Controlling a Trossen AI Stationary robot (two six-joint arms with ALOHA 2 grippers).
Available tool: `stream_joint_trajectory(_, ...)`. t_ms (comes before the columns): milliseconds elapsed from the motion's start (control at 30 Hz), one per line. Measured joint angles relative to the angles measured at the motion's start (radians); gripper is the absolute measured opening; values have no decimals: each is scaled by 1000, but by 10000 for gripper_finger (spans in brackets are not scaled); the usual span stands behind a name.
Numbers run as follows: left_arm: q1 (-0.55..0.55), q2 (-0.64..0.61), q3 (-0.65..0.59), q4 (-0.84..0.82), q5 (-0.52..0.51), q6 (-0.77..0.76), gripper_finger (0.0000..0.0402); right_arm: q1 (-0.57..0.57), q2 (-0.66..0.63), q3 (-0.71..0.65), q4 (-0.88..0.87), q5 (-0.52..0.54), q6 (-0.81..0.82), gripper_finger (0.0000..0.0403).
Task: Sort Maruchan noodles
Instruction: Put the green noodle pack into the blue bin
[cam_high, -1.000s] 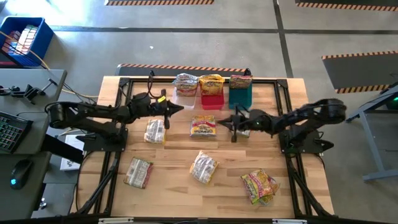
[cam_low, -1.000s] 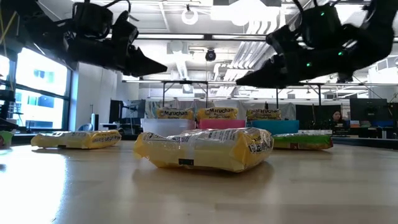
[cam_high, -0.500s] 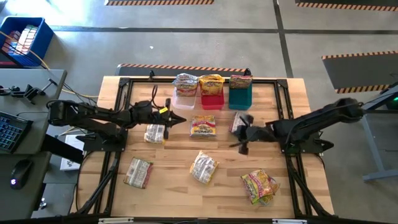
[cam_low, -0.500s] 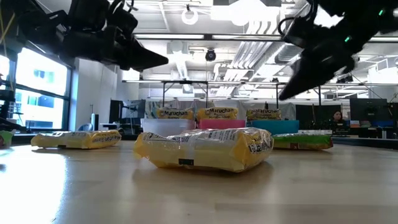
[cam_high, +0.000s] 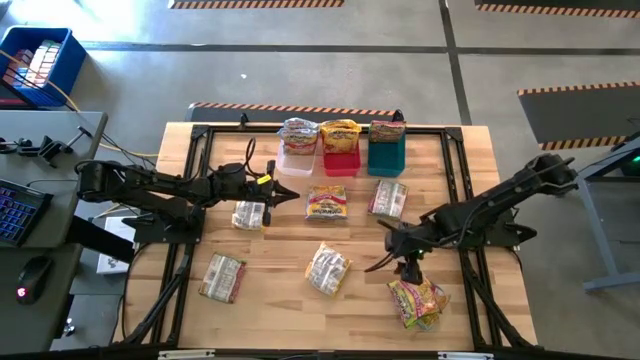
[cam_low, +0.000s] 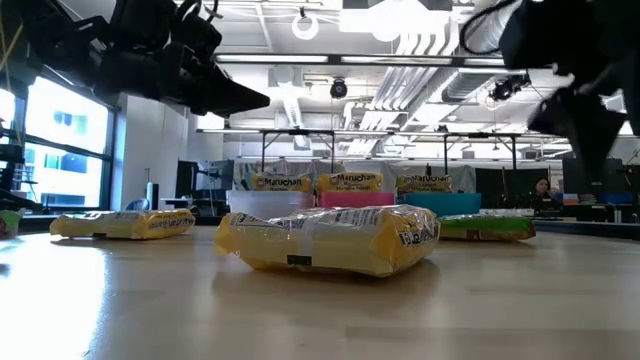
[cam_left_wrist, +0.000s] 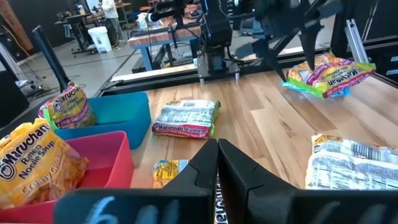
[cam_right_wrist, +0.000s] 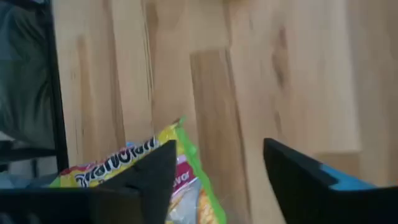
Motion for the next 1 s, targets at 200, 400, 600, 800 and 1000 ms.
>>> stream_joint_trajectory(200,0,0,0,-2,0,1,3,-1,108,0,23,-114,17,275)
stream_joint_trajectory(400,0,0,0,-3,0,1,3,-3,198,0,77,-215,-17,279)
stream_joint_trajectory(600,0,0,0,-9,0,1,3,-3,249,0,189,-355,-13,279)
stream_joint_trajectory(800,0,0,0,-13,0,1,3,-3,255,-1,219,-380,-12,279)
stream_joint_trajectory(1000,0,0,0,-16,0,1,3,-2,277,-1,244,-380,-20,279)
